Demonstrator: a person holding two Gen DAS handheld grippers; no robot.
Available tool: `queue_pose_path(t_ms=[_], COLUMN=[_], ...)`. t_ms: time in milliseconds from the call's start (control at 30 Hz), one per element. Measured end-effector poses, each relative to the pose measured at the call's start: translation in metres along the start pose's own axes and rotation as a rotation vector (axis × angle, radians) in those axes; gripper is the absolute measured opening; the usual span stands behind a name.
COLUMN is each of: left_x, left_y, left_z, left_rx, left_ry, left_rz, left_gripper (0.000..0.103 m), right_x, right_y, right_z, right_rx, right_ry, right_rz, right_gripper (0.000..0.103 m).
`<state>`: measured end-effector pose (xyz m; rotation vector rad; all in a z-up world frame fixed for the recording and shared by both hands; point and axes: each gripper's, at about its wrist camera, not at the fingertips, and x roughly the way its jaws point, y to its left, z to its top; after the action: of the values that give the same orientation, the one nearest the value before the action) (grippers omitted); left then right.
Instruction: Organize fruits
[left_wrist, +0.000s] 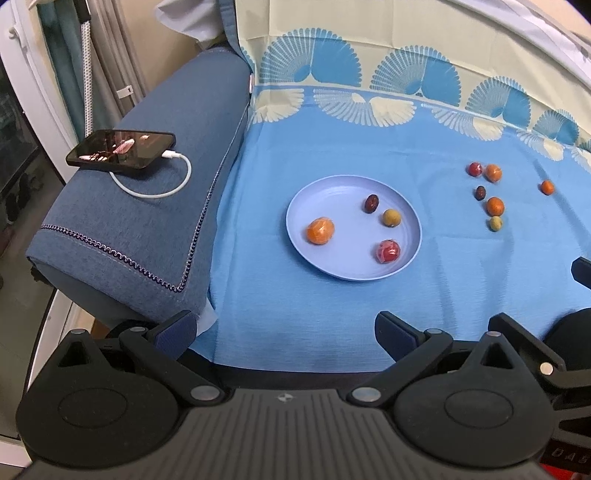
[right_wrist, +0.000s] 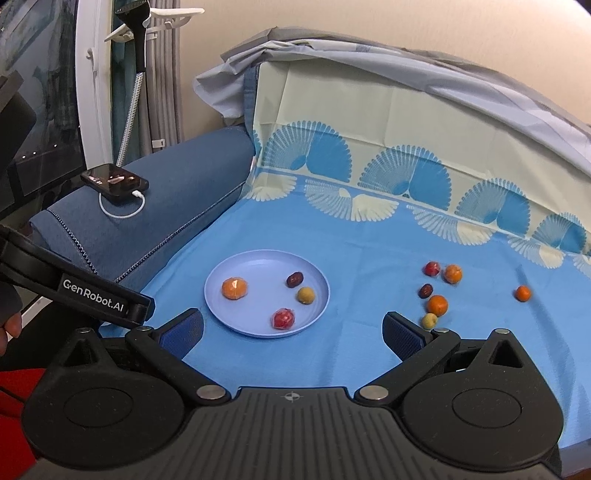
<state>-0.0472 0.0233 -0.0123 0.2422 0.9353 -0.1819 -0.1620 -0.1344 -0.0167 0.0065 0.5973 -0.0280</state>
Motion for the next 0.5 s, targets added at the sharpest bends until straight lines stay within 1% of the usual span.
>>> queue_pose_path(t_ms=[200, 500], left_x=[0.018, 0.044], left_y=[-0.007, -0.032], left_z=[0.004, 0.022], left_rx=[0.025, 0.098], left_ry=[0.051, 0.096], left_rz=[0.012, 0.048], left_gripper=[0.103, 0.103], right_x=[0.012, 0.037], right_y=[-0.006, -0.035], right_z=[-0.004, -0.010], right_rx=[0.025, 0.132], right_ry=[0.025, 0.077], right_rz=[0.022, 0.029], right_gripper=[0.102, 0.102])
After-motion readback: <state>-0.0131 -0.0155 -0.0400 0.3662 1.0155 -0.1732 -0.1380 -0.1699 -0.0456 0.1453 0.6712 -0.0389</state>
